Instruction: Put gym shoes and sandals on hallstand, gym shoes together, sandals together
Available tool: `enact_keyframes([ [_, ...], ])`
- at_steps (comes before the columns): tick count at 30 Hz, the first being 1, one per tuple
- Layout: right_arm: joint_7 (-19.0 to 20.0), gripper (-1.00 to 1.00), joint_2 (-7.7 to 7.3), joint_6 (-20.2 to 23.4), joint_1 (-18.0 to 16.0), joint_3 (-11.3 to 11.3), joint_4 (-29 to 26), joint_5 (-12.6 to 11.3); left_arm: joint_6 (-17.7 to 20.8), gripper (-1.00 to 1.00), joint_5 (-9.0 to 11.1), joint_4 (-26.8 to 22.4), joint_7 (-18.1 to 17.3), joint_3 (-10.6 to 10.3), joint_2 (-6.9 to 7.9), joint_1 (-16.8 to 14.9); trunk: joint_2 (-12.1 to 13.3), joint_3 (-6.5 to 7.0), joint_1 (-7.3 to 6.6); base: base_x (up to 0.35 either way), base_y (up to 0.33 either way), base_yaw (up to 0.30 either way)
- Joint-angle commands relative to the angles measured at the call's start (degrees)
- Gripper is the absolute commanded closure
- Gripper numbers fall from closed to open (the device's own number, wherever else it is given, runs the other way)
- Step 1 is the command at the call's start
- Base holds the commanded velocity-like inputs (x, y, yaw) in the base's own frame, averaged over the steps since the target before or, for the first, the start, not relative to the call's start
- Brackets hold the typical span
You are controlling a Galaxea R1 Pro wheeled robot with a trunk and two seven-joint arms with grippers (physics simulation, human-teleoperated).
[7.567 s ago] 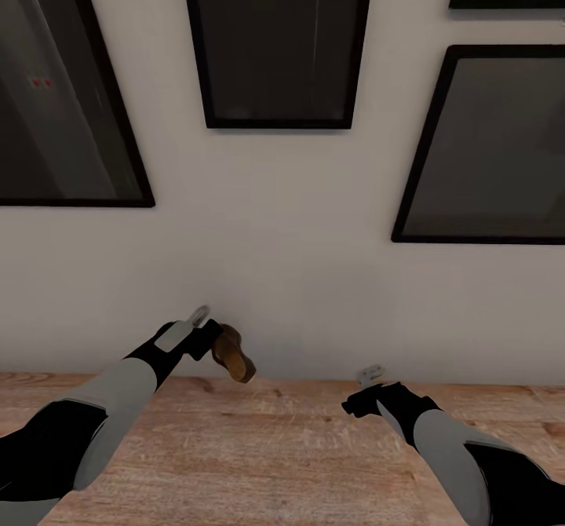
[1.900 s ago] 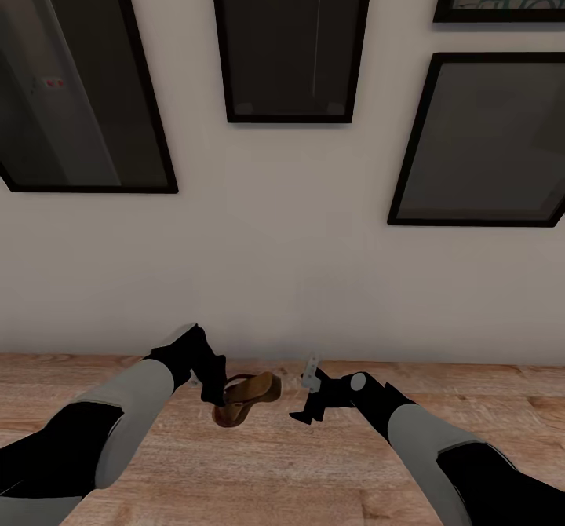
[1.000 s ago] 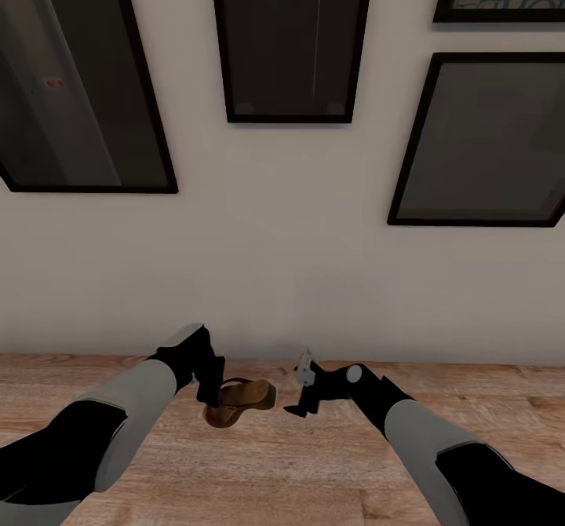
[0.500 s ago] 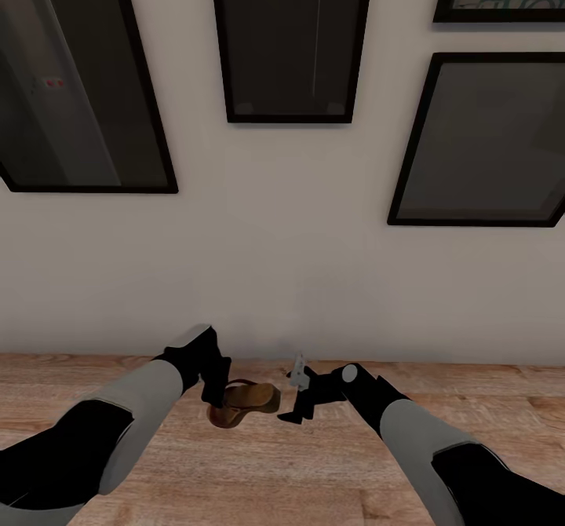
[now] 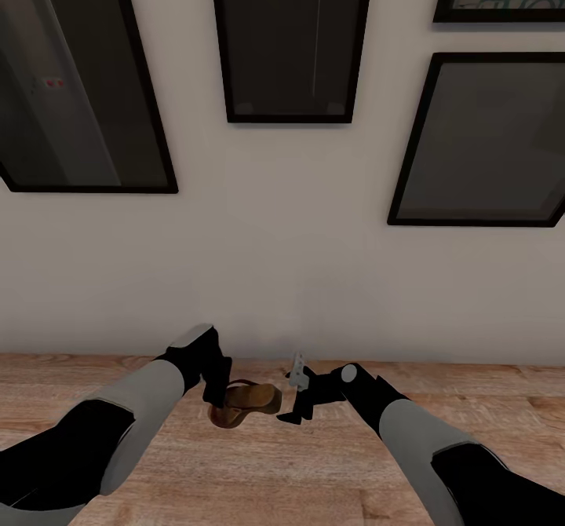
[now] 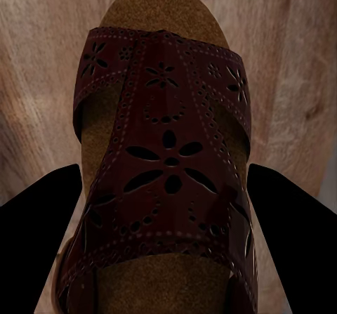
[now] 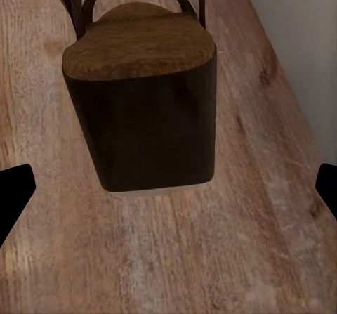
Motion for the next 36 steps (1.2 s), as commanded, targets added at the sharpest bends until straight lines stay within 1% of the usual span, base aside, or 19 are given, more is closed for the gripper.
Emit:
enact_keyframes([
  [1,0.0,-1.00,0.00,0.0,0.0,0.0,0.0,0.0,0.0,1.00,0.0,0.0,0.0,0.0,-0.01,0.0,0.0,0.00,0.00,0.000,0.000,0.000],
  [11,0.0,-1.00,0.01,0.0,0.0,0.0,0.0,0.0,0.0,1.00,0.1,0.1,0.1,0.1,-0.95,0.0,0.0,0.00,0.00,0.000,0.000,0.000],
  [27,0.0,-1.00,0.01,0.0,0.0,0.0,0.0,0.0,0.0,1.00,0.1,0.2,0.1,0.1,-1.33,0.0,0.0,0.00,0.00,0.000,0.000,0.000],
  [36,0.0,-1.00,-0.04,0.0,0.0,-0.1,0.1,0.0,0.0,1.00,0.1,0.2,0.1,0.1,-1.85,0.0,0.0,0.00,0.00,0.000,0.000,0.000],
])
